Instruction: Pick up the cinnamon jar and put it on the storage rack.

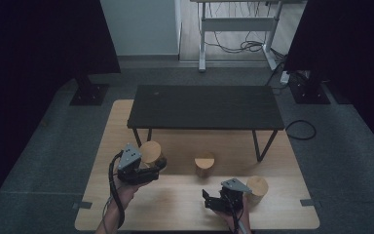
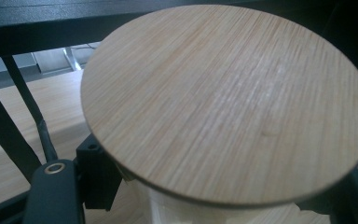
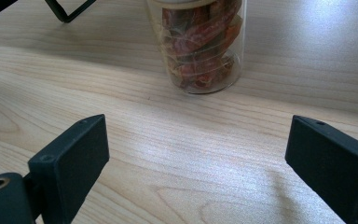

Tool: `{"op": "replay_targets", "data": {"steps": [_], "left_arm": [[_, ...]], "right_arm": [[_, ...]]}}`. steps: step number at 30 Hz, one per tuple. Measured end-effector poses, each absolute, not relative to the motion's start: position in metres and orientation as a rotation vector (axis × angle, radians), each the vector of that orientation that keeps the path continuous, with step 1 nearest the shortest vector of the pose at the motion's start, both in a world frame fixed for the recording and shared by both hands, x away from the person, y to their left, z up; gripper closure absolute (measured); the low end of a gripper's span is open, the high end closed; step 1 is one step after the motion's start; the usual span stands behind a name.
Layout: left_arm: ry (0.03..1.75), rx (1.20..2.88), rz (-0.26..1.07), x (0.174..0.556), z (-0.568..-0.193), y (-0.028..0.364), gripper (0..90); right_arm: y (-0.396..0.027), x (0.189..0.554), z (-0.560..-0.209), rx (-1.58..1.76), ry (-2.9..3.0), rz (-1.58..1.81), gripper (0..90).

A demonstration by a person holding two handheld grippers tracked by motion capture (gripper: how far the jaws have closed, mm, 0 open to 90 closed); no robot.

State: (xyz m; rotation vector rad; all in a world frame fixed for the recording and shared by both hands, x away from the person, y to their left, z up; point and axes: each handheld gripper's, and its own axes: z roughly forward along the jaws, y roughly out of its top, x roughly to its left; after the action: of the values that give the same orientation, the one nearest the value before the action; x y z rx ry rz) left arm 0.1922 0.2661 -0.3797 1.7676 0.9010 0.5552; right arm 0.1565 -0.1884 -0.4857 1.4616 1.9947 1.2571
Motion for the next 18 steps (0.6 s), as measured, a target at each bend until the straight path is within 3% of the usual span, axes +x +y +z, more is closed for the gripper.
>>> {"op": "replay_targets", "data": {"steps": [18], "left_arm": [[0.896,1.755,0.548,0.1998,-0.3711,0.2664,25.5]], "right_arm": [[-0.1881,0.1588,-0.4863,1.469,2.004,1.241,5.4]]}}
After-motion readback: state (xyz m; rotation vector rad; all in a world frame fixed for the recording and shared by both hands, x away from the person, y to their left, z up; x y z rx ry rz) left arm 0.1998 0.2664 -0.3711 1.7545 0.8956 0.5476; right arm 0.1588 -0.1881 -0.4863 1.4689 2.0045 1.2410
